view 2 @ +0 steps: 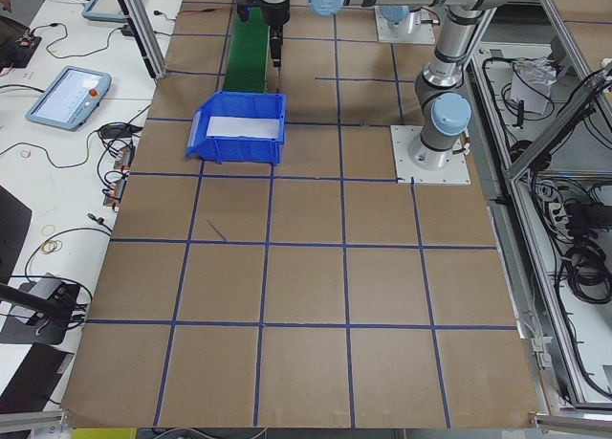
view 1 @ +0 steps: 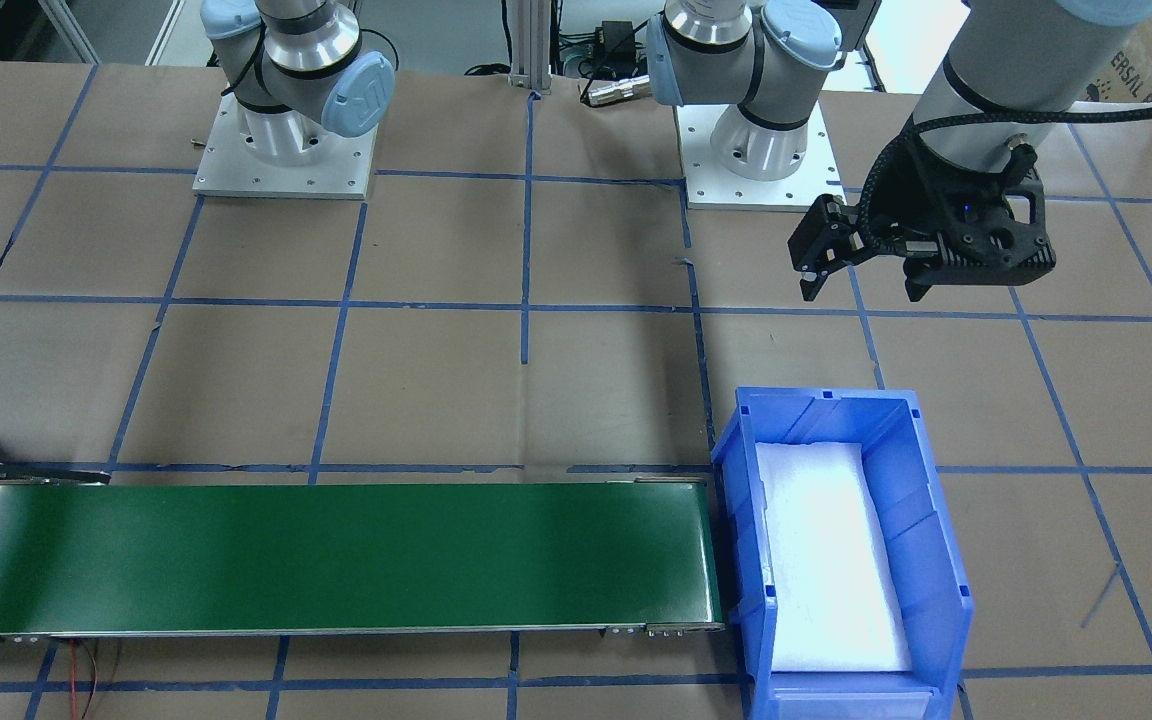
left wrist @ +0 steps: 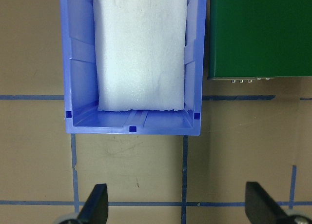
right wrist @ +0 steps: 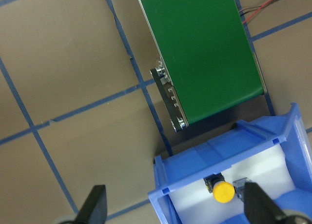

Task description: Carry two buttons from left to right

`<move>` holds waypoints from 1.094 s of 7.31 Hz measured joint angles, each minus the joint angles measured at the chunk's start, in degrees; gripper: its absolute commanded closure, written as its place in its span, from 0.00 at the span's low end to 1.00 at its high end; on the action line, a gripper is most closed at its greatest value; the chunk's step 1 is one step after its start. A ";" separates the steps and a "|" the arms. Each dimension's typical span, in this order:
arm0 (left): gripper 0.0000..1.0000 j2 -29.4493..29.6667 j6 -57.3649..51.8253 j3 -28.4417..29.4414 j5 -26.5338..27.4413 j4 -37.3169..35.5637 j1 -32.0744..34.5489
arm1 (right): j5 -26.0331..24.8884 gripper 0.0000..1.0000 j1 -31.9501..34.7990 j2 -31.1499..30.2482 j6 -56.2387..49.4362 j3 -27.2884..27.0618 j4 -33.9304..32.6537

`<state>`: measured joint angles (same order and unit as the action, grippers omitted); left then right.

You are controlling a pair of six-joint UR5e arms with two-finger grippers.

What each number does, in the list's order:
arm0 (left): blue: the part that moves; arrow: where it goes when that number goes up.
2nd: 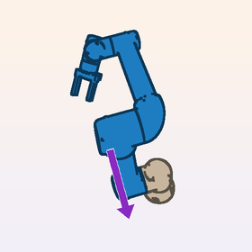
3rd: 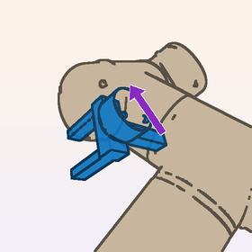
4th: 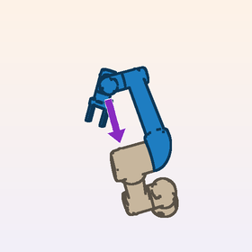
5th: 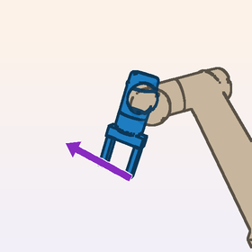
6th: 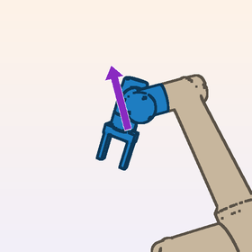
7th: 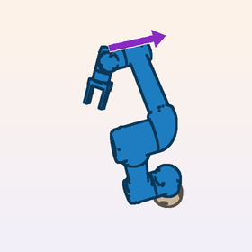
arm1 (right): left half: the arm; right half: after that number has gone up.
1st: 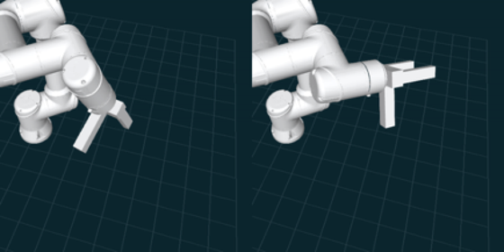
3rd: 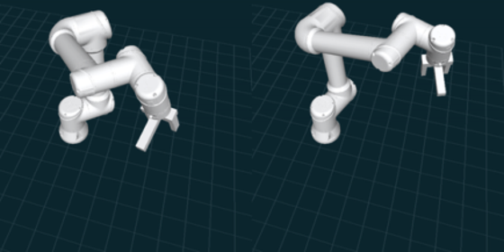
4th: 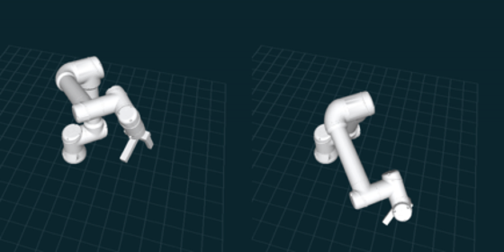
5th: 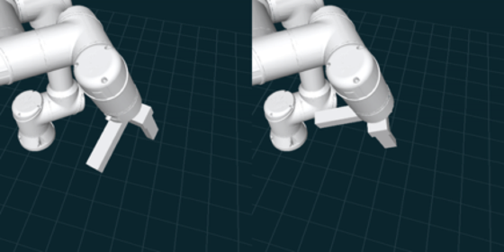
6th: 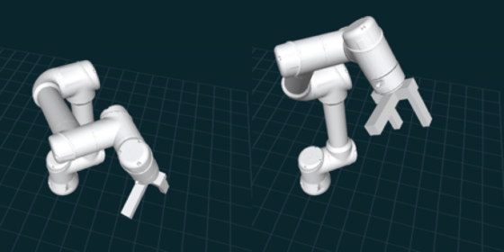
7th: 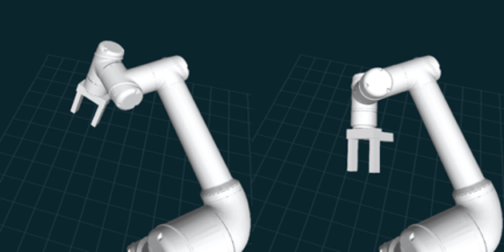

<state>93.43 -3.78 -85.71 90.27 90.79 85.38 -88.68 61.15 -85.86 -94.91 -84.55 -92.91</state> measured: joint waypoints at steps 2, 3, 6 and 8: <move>0.00 -0.03 0.00 0.08 0.06 0.00 -0.01 | -0.17 0.02 5.94 -0.91 15.28 -0.38 3.76; 0.00 -0.02 0.00 0.12 0.07 0.00 -0.03 | 0.15 0.02 7.73 -1.01 21.70 -0.63 4.43; 0.00 0.00 0.00 0.19 0.08 0.00 -0.05 | 0.32 0.00 15.54 -1.19 41.50 -1.09 2.74; 0.00 0.00 0.00 0.14 0.08 0.00 -0.06 | -0.85 0.00 23.92 -0.73 56.92 -1.27 -0.98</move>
<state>93.43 -3.78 -85.57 90.35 90.79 85.32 -89.52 85.07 -86.59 -37.99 -85.82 -93.89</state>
